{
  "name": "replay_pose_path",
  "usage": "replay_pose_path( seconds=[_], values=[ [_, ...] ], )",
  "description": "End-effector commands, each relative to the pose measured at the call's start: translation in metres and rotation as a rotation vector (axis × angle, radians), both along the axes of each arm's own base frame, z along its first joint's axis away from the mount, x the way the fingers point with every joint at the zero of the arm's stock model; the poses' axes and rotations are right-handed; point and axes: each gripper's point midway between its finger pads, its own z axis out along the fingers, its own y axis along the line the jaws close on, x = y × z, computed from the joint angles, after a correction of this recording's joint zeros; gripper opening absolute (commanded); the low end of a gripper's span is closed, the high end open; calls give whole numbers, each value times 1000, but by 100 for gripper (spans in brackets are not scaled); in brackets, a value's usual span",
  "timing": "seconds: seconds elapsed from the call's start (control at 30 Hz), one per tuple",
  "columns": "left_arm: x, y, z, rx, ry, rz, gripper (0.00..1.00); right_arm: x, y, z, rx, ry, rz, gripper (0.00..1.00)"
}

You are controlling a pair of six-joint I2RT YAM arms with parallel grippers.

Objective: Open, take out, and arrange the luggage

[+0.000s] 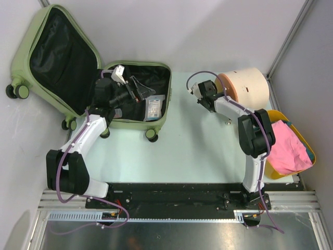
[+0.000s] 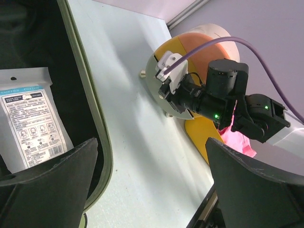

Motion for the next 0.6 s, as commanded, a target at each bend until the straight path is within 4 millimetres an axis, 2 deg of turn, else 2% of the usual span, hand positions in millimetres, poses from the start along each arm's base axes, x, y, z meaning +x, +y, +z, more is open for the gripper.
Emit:
replay_pose_path(
  seconds=[0.0, 0.07, 0.13, 0.2, 0.27, 0.3, 0.33, 0.37, 0.43, 0.47, 0.53, 0.57],
  values=[
    [10, 7, 20, 10, -66, 23, 100, 7, -33, 8, -145, -34, -11, 27],
    [10, 8, 20, 12, -69, 25, 100, 9, -40, 8, -155, -35, -15, 29],
    [9, 8, 20, 13, -71, 20, 100, 9, -33, 13, -122, -33, 25, 31],
    [7, 6, 21, 12, -75, 8, 100, 6, -18, 29, -85, -54, 75, 36],
    [4, 3, 24, 16, -88, -16, 100, -2, 6, 38, -27, -48, 155, 40],
    [3, 3, 26, 23, -102, -25, 100, -5, 16, 53, -2, -70, 194, 42],
    [0, 0, 29, 26, -119, -50, 100, -9, 27, 57, 28, -67, 240, 43],
    [-3, -4, 32, 32, -137, -78, 100, -14, 40, 64, 39, -69, 292, 50],
    [-11, -9, 35, 47, -168, -140, 100, -26, 56, 83, -1, -67, 442, 59],
    [-14, -11, 37, 50, -178, -155, 100, -31, 64, 92, -24, -74, 510, 70],
    [-20, -13, 37, 55, -191, -182, 100, -42, 67, 100, -112, -42, 620, 75],
    [-22, -13, 35, 56, -192, -192, 100, -42, 70, 110, -139, -48, 646, 77]
  ],
)
